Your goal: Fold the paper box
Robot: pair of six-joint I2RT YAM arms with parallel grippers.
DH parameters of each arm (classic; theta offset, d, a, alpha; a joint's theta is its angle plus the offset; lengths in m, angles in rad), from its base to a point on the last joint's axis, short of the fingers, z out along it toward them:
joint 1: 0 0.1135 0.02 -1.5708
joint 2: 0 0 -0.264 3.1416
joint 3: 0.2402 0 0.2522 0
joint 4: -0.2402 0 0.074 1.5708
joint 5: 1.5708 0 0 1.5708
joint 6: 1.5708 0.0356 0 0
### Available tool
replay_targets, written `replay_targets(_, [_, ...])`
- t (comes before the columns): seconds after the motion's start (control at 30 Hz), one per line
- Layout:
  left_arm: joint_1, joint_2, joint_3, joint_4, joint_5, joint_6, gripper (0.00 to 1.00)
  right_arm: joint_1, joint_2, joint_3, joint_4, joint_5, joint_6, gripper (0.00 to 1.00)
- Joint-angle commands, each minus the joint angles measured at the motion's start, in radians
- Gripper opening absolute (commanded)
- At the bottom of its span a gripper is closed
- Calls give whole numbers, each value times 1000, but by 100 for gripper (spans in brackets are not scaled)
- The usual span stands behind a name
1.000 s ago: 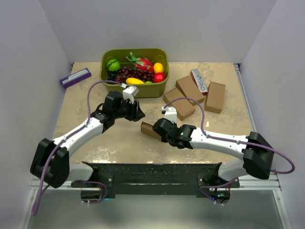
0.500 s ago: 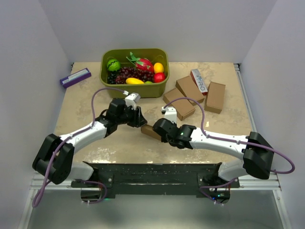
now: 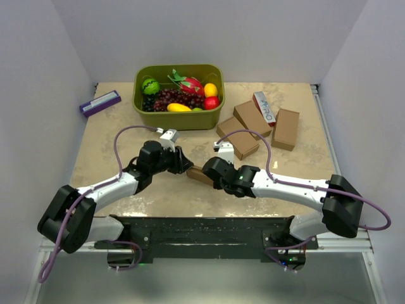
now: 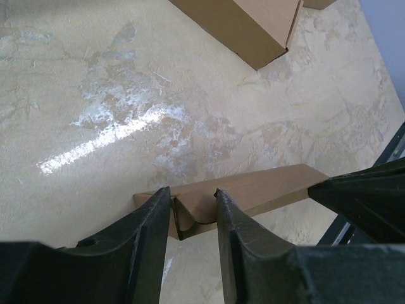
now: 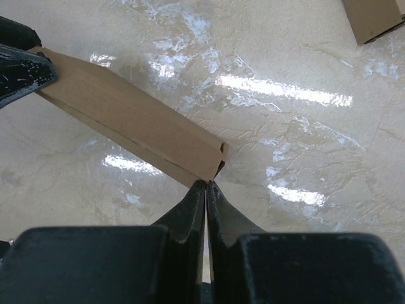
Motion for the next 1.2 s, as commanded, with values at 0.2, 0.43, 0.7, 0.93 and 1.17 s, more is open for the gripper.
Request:
replay_targets(0.2, [-6, 43, -57, -53, -31, 8, 31, -8, -83, 48, -41, -131, 4, 45])
replay_targets(0.43, [-6, 52, -68, -35, -24, 2, 31, -81, -183, -24, 97, -249, 18, 47])
replay_targets(0.7, [-5, 52, -83, -13, -18, -6, 29, -147, -237, -116, 206, -260, 85, 53])
replay_targets(0.93, [-5, 51, -86, -10, -19, -7, 29, -161, -232, -176, 246, -247, 118, 49])
replay_targets(1.17, [-6, 51, -84, -12, -19, -7, 28, -163, -220, -198, 268, -253, 125, 45])
